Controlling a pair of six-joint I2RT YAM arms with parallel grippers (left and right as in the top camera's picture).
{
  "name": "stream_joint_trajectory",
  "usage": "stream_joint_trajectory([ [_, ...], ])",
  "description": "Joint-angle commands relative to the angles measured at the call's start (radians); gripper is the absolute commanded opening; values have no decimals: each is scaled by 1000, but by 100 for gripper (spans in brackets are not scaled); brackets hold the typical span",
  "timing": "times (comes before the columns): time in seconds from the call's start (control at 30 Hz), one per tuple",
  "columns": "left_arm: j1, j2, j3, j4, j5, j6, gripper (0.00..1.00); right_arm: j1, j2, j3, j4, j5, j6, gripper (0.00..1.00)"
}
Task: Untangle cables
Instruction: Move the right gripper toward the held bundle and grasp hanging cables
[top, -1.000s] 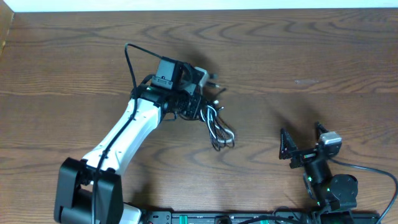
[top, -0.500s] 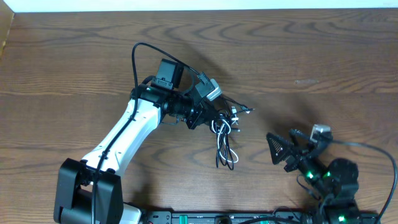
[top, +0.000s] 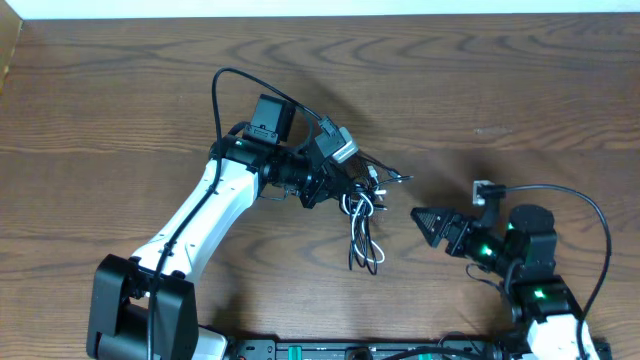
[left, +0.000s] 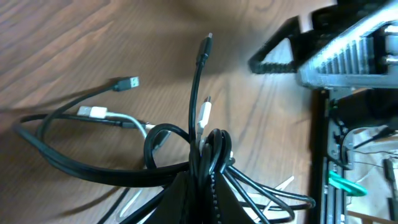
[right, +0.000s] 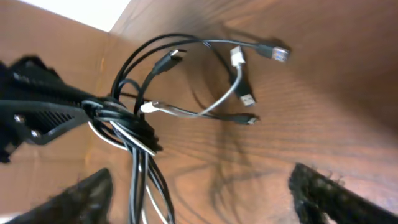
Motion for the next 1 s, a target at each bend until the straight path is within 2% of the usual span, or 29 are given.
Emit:
stream_joint_trajectory([
  [0.0,4,-6,9,2,113,15,8,26,53,6,53,-56,8,72],
  [0.1,4,-3,9,2,144,14,7,63,109,6,111,-56,8,71],
  [0.3,4,7,9,1,160,10,8,178,238,6,248,-40,8,78],
  [0.6,4,35,9,3,192,11,8,259,369,6,510,23,67,77],
  [0.97,4,36,9,5,237,11,8,348,460,6,520,222,84,65],
])
